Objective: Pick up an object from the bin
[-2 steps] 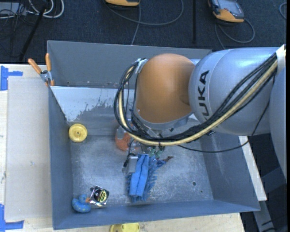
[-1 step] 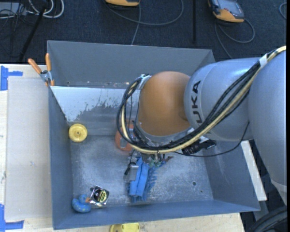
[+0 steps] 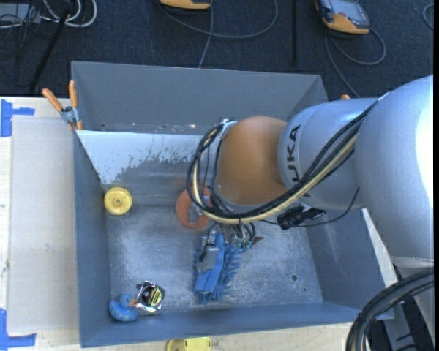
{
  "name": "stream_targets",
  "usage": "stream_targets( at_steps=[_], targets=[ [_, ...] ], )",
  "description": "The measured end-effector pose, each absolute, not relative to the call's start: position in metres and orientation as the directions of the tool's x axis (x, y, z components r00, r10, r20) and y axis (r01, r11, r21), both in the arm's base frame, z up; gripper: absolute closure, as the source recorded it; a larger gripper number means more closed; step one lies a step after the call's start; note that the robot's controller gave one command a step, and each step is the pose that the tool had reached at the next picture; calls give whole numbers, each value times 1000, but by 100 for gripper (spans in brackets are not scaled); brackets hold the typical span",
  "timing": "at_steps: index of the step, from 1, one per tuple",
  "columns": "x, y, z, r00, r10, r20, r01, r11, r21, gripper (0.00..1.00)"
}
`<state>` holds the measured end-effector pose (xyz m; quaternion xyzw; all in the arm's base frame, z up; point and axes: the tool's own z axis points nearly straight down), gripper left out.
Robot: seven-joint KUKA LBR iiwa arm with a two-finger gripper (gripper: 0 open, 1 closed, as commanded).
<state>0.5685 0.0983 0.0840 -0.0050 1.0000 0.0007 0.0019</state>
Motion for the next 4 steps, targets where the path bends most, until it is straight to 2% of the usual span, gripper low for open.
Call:
stream_targets(
  at_steps=[1, 2, 3, 4],
  targets=[
    [546, 91, 69, -1000, -23, -16, -23, 1000, 4, 0],
    [581, 79, 69, -996, 84, 0, 84, 996, 3, 0],
    [553, 31, 74, -982, 189, -14, 189, 982, 5, 100],
    [553, 31, 74, -982, 190, -14, 190, 982, 5, 100]
  ],
)
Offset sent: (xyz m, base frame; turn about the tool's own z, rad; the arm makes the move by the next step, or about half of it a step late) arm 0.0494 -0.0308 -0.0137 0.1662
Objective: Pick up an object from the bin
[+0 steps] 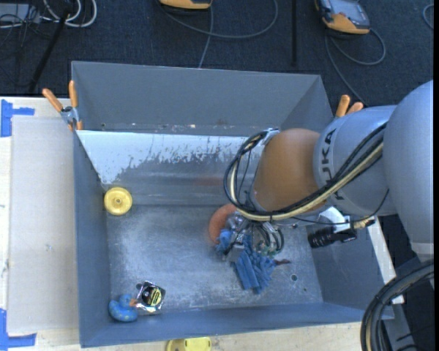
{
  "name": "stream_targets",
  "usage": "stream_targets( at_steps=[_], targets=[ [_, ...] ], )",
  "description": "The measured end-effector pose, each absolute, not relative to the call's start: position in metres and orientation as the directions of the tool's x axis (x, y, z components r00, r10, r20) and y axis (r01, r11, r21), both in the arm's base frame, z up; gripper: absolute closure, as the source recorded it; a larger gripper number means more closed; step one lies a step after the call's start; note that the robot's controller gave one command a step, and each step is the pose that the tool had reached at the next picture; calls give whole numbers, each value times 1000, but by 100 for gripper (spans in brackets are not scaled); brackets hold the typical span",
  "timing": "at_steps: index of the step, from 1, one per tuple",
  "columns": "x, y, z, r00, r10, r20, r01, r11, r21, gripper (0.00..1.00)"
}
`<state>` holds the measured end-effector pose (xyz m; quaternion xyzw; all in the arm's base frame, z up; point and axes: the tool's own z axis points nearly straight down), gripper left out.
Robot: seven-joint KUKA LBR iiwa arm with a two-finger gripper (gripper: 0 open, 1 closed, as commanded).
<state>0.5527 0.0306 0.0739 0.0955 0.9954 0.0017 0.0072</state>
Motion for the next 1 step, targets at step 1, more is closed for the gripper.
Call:
stream_targets(
  at_steps=[1],
  targets=[
    [566, 34, 212, -982, 188, -2, 188, 982, 1, 100]
  ],
)
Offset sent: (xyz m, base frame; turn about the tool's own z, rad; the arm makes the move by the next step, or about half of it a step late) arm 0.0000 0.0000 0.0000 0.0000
